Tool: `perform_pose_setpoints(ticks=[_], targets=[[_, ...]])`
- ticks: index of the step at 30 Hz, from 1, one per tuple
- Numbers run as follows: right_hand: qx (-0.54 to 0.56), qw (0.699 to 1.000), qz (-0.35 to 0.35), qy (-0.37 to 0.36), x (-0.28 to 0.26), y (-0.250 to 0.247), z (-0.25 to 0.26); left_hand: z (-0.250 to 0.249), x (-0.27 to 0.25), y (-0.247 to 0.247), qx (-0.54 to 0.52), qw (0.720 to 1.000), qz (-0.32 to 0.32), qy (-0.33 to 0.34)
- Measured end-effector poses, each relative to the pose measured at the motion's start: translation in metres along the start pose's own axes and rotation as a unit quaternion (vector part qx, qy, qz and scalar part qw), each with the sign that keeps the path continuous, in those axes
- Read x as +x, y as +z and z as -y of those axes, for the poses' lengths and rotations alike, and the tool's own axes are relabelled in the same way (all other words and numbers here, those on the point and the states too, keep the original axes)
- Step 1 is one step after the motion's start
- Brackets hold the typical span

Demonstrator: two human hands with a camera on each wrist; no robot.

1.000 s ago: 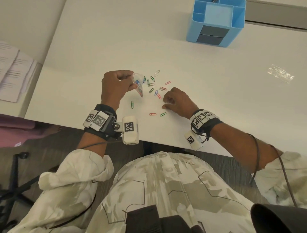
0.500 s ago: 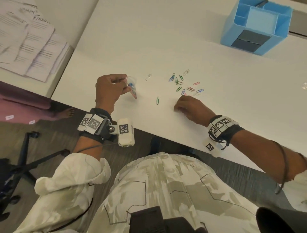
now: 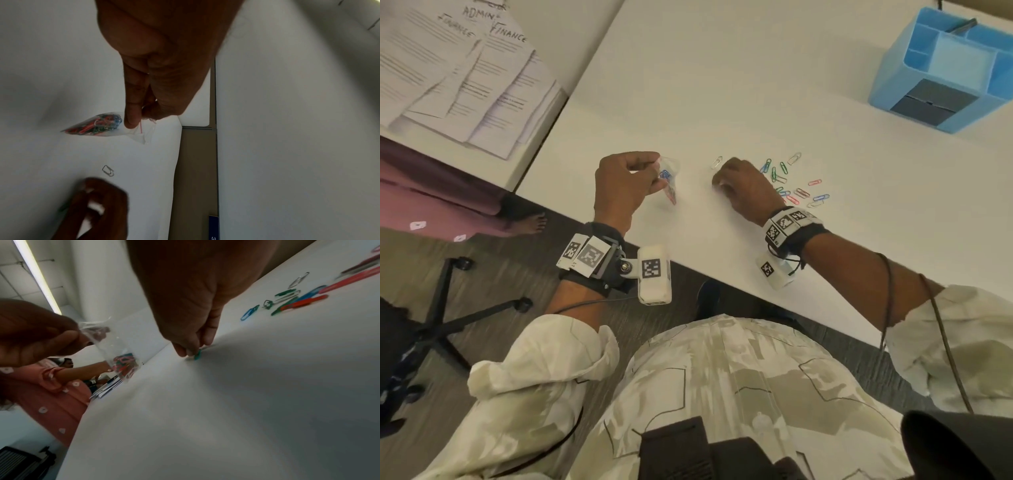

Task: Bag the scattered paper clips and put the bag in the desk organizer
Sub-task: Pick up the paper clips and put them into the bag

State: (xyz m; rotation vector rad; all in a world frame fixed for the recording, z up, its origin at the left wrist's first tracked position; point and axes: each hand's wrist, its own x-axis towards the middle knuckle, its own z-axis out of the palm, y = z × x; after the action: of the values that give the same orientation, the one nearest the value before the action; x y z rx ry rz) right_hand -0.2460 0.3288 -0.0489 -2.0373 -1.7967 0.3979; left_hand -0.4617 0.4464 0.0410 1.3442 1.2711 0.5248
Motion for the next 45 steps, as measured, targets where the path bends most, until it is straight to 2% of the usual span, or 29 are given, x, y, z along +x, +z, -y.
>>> perform_pose_setpoints(ticks=[2, 6, 10, 13, 15, 18, 20, 22, 28, 31, 35, 40, 45], targets=[[-0.026, 1.000, -0.007, 0.010, 0.011, 0.002, -0.002, 0.002, -0.001, 0.000, -0.001, 1.000, 0.004, 0.000], [-0.045, 0.999, 0.021, -0.018, 0.008, 0.004, -0.009, 0.005, -0.003, 0.002, 0.001, 1.000, 0.012, -0.004], [-0.085, 0.996, -0.021, -0.013, -0.020, -0.015, -0.029, 0.006, -0.002, 0.006, -0.001, 1.000, 0.019, -0.006], [-0.117, 0.989, -0.060, 0.071, -0.041, -0.041, -0.059, 0.007, 0.000, 0.010, 0.001, 1.000, 0.028, -0.005], [-0.087, 0.986, -0.065, 0.126, -0.052, -0.054, -0.080, 0.007, 0.002, 0.014, 0.006, 0.999, 0.035, -0.003], [-0.038, 0.986, -0.007, 0.162, -0.061, -0.058, -0.096, 0.004, 0.003, 0.023, 0.010, 0.999, 0.050, 0.001], [-0.031, 0.988, 0.043, 0.147, -0.064, -0.053, -0.093, 0.001, 0.002, 0.030, 0.012, 0.998, 0.060, 0.005], [-0.039, 0.991, 0.059, 0.117, -0.071, -0.045, -0.086, -0.002, 0.001, 0.037, 0.011, 0.997, 0.070, 0.011], [-0.084, 0.996, -0.023, 0.034, -0.105, -0.036, -0.081, -0.010, -0.002, 0.055, 0.003, 0.996, 0.084, 0.020], [-0.112, 0.992, -0.039, 0.039, -0.113, -0.044, -0.084, -0.013, -0.004, 0.065, 0.005, 0.995, 0.094, 0.029], [-0.070, 0.993, -0.059, 0.078, -0.115, -0.053, -0.083, -0.015, -0.010, 0.080, 0.010, 0.993, 0.113, 0.032], [0.006, 0.989, -0.034, 0.142, -0.117, -0.058, -0.086, -0.012, -0.017, 0.099, 0.023, 0.991, 0.130, 0.029], [0.134, 0.958, -0.074, 0.241, -0.116, -0.075, -0.083, -0.010, -0.024, 0.116, 0.036, 0.988, 0.151, 0.029]])
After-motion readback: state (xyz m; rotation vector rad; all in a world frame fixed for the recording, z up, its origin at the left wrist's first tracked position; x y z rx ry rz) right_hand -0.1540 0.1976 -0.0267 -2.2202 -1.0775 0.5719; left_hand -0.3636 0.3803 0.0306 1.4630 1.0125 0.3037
